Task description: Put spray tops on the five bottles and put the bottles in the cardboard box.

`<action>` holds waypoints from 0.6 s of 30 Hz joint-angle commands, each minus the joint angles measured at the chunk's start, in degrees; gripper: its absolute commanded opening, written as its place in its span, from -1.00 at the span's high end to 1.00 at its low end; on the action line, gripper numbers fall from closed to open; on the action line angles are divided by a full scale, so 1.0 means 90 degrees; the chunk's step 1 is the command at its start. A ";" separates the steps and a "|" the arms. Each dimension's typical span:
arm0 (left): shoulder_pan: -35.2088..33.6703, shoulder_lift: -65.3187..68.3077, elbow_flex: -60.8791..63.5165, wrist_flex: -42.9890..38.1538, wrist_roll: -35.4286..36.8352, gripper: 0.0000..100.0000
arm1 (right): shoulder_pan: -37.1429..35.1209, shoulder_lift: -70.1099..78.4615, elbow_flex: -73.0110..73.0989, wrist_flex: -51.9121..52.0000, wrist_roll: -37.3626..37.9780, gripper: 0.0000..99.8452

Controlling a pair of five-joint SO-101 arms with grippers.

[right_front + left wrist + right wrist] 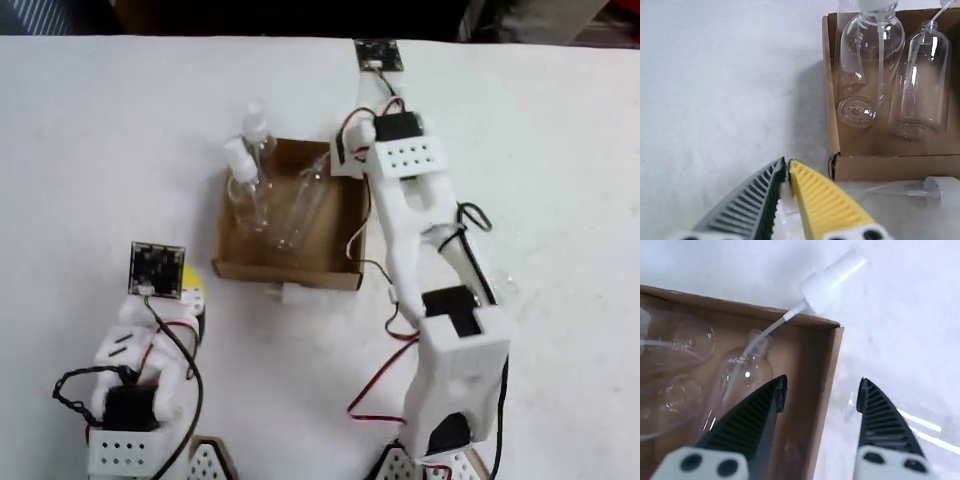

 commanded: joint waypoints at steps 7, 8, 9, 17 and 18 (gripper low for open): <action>-0.0044 -0.0093 -0.0010 0.0010 -0.0068 0.95 | 0.0288 0.0220 -0.0303 -0.0933 -0.0137 0.61; -0.0044 -0.0093 -0.0010 0.0010 -0.0068 0.95 | 0.0327 0.0230 -0.0303 -0.0982 -0.0195 0.61; -0.0044 -0.0093 -0.0010 0.0010 -0.0068 0.95 | 0.0347 0.0230 -0.0303 -0.1001 -0.0400 0.61; -0.0044 -0.0093 -0.0010 0.0010 -0.0068 0.95 | 0.0376 0.0278 -0.0244 -0.1812 -0.3175 0.62; -0.0044 -0.0093 -0.0010 0.0010 -0.0068 0.95 | 0.0366 0.0278 -0.0244 -0.1822 -0.3175 0.62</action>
